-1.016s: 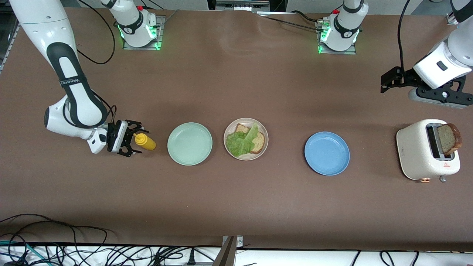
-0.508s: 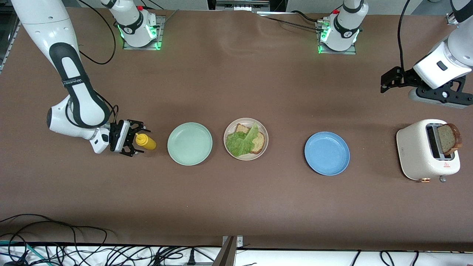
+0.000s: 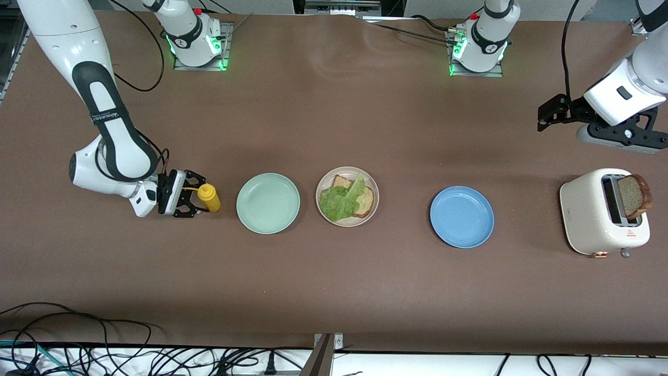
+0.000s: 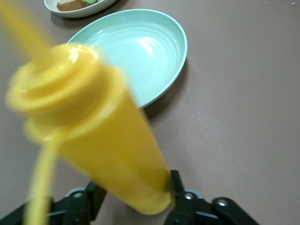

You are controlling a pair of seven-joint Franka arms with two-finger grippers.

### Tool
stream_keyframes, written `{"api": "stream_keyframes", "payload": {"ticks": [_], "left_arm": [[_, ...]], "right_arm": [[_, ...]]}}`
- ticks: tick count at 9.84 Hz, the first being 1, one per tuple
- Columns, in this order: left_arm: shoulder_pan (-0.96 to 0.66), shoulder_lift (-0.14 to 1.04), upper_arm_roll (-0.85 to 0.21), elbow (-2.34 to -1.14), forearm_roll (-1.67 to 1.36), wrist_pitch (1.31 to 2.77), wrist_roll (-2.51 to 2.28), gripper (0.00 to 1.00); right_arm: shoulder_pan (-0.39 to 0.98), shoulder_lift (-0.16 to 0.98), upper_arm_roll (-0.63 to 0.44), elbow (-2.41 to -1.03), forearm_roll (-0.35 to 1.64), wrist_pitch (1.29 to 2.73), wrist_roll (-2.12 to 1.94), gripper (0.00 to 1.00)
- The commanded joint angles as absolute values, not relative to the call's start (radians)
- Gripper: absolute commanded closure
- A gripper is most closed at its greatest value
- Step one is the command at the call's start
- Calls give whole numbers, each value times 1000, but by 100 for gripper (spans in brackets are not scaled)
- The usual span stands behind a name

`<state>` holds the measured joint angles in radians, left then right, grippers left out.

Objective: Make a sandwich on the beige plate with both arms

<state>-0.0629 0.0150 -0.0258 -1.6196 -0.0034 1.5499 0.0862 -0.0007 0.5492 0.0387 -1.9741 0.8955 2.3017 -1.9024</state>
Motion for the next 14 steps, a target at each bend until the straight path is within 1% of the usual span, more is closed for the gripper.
{"api": "stream_keyframes", "payload": {"ticks": [1,4,6,8,9,11,14], "left_arm": [[-64,-6,-38,-1632,-15,1542,83,0],[-67,-6,-44,-1632,-15,1543,83,0],[-67,-8,-44,-1631,-14,1542,81,0],[-67,-8,-46,-1632,-14,1542,81,0],[-67,-8,-46,-1631,-14,1542,81,0],[-67,-8,-45,-1632,-14,1542,83,0],[-67,-8,-44,-1632,-14,1542,83,0]], "right_arm": [[3,557,38,-1948,905,2293,-1922,100],[8,535,38,-1915,820,2267,-1864,100],[9,483,41,-1913,660,2250,-1673,100],[12,460,69,-1847,518,2166,-1470,100],[30,460,77,-1803,479,2123,-1385,100],[84,460,93,-1758,410,2103,-1185,100],[202,466,110,-1660,241,2053,-837,100]]}}
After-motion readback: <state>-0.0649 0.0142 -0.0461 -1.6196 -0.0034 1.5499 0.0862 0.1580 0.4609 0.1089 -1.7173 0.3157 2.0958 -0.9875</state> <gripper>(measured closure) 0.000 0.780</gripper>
